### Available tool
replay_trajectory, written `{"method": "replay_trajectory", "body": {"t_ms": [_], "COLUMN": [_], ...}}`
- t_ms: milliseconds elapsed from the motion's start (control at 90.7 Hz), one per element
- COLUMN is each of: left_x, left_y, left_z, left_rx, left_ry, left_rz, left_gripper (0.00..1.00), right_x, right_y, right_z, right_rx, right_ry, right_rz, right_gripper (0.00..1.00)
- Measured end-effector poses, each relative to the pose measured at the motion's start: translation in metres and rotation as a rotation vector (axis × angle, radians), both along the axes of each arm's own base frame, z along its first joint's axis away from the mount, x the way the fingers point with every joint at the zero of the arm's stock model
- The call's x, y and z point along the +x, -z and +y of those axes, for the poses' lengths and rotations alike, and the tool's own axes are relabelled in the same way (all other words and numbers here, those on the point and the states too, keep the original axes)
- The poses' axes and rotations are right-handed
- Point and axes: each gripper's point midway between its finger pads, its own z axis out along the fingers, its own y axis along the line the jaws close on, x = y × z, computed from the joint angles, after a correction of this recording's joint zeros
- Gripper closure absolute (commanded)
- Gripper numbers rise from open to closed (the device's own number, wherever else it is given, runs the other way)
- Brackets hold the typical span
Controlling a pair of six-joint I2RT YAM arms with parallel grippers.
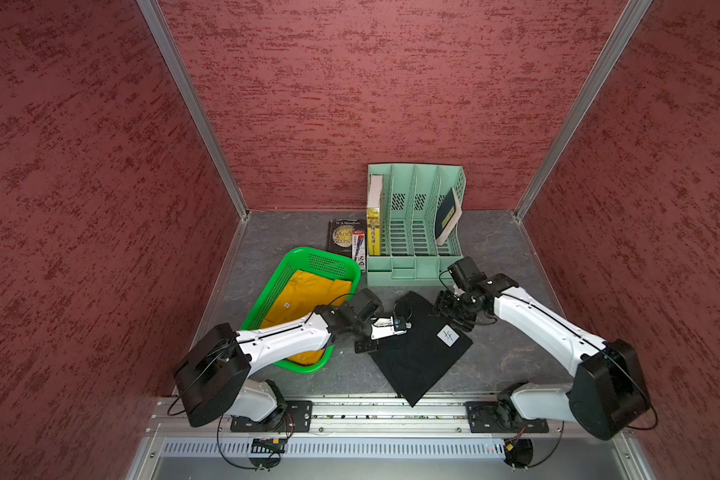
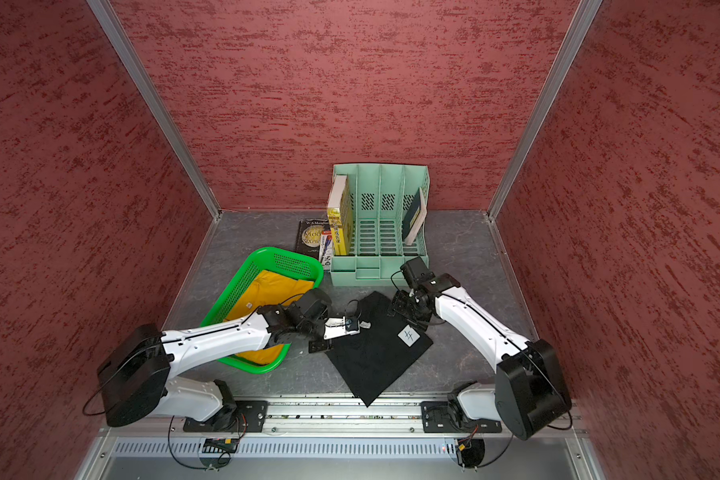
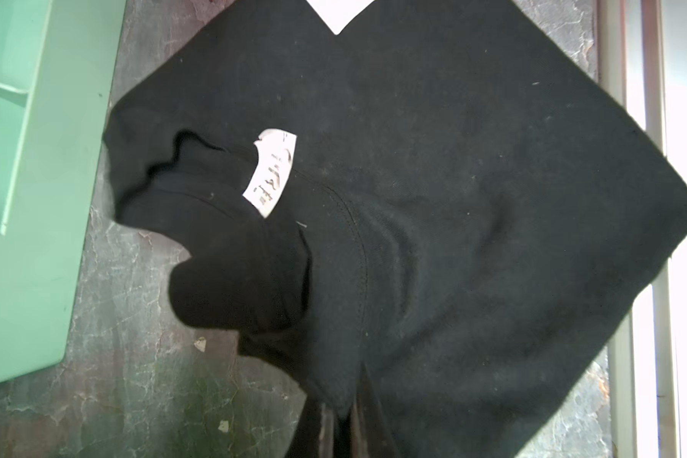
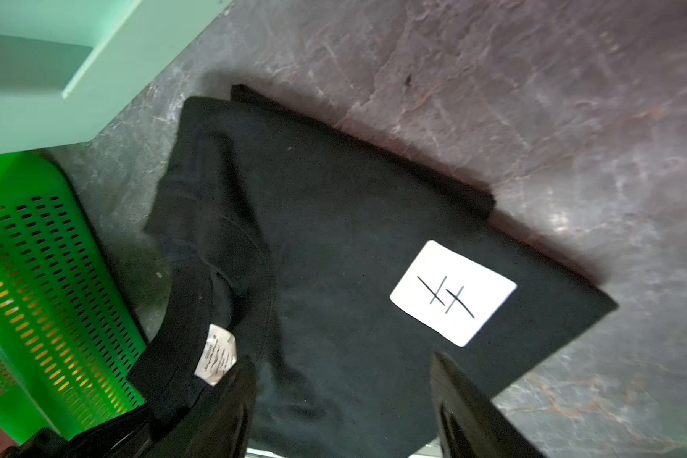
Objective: Put the folded t-shirts into the basket
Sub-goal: Pick up the T-shirt from the center of the board.
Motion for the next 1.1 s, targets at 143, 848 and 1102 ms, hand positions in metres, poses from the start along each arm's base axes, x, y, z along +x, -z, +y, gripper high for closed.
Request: {"method": "replay_trajectory", "body": {"t_ms": [143,848,1102], "left_x": [0.0,-0.028,-0.033], "left_y": [0.003,0.03,0.038], "left_z": [0.001,-0.025,-0.026], "left_rx": [0.001,0.006,0.02], "left_ry": [-0.014,-0.036,-0.064], "left_rz": [0.015,0.195,0.228], "left_gripper": [1.0,1.0,1.0], "right_x": [-0.009,-0.057,-0.012], "right_y": [0.025,0.07,0.01], "right_z": [0.008,-0.055,-0.043], "right_rx": [0.054,-0.225,-0.243], "right_ry": [-0.007,0.086,0.05], "right_rz": [0.037,0.305,0.15], "right_gripper": [0.6,0.82,0.43]}}
